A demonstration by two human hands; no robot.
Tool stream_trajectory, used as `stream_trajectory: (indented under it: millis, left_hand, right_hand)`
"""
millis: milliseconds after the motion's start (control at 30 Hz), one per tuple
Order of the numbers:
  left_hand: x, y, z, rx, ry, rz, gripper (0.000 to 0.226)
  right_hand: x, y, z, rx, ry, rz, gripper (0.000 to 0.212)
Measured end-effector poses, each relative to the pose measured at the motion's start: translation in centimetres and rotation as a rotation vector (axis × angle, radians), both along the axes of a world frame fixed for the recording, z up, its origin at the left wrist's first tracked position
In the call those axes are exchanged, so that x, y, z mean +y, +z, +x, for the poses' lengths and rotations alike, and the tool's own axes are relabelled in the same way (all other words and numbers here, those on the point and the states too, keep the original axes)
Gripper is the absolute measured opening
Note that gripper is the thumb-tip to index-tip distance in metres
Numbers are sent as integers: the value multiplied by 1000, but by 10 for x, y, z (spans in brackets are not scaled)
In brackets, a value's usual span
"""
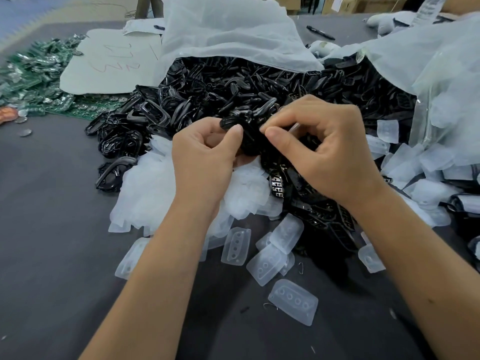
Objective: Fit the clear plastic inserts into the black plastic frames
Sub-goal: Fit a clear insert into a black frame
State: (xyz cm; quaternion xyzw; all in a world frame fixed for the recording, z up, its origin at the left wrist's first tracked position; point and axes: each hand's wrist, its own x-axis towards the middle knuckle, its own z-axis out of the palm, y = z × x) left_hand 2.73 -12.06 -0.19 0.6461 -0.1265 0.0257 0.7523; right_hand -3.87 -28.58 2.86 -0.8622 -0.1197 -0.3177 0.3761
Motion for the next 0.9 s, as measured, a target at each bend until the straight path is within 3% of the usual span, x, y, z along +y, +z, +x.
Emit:
stream_trajectory:
  millis: [100, 200, 267, 433, 567, 733, 900]
  left_hand:
    - [-1, -4, 1, -59, 52, -15, 13]
    - [-1, -5, 2, -72, 66, -11, 12]
    - [-1, -5, 2, -64, 54, -17, 12]
    - [-1, -5, 2, -100, 79, 36, 11]
    - [-2, -5, 2, -107, 83, 84, 13]
    - [-3, -5, 1, -85, 77, 82, 14]
    - [-4, -6, 0, -91, 96, 109, 12]
  right_hand:
    - [-7, 2, 0, 200, 117, -96, 12]
    - [-4, -3, 2, 486, 171, -375, 39]
    - [1, -7, 3, 544, 162, -398, 44]
    - [-8, -6, 4, 464, 188, -164, 13]
    - [-14, -10, 4, 483, 149, 103, 17]
    - [-21, -16, 6, 432, 91, 235, 9]
    - [-24, -17, 6, 491, 110, 540, 13]
